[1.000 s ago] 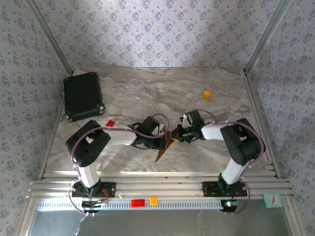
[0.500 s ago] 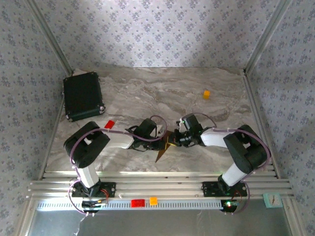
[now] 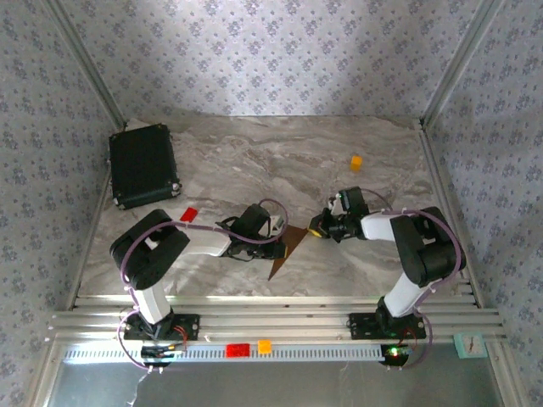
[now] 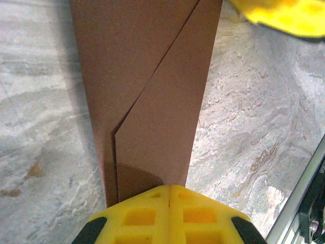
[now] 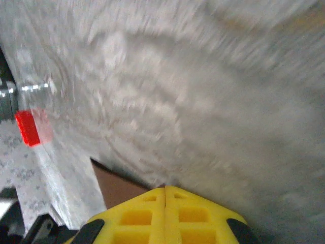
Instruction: Fold a paper plane with a square sheet of paper (pick it up from the middle)
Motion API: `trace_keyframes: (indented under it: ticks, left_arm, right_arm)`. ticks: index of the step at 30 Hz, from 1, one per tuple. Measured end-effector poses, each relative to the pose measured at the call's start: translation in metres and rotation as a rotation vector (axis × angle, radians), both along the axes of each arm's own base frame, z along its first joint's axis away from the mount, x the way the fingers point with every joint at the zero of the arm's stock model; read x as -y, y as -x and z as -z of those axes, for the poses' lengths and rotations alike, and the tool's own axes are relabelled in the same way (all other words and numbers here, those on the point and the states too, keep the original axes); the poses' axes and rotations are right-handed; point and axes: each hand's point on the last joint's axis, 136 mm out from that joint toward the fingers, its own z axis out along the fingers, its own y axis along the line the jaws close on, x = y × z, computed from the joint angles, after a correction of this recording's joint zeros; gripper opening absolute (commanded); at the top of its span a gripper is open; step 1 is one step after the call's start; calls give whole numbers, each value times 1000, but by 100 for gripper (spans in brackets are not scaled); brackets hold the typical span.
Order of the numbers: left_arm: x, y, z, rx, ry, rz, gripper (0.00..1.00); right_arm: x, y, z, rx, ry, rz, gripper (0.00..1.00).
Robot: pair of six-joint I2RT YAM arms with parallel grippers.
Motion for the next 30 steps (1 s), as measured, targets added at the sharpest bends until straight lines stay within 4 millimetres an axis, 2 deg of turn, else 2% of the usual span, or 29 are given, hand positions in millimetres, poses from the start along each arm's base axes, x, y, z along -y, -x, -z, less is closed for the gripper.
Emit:
trace_keyframes:
  ticks: [2,6,10,13,17,19,23,30]
  left_arm:
    - [0,0,0,-2,0,1,0]
    - [0,0,0,-1,2,0,0]
    - [0,0,0,-1,8,-5,0]
    - [1,0,0,-3,10,-6,0]
    - [0,0,0,-3,10,-7,0]
    - [1,0,0,-4,11,-6,0]
    - [0,0,0,-7,12,-9,0]
    - [0,0,-1,-10,17,-11,0]
  right_arm:
    - [8,-4,1,-8,-8,23,3]
    - [11,-6,-1,-1,-7,34,3]
    - [1,-6,-24,68,-13,9,4]
    - [-15,1,-37,110,-19,-38,4]
    - [-38,17,-28,90,-14,-113,3]
    - [-42,23,-18,63,-6,-128,3]
    - [-33,25,2,9,8,-106,3]
    - [-13,10,2,4,-26,-56,3]
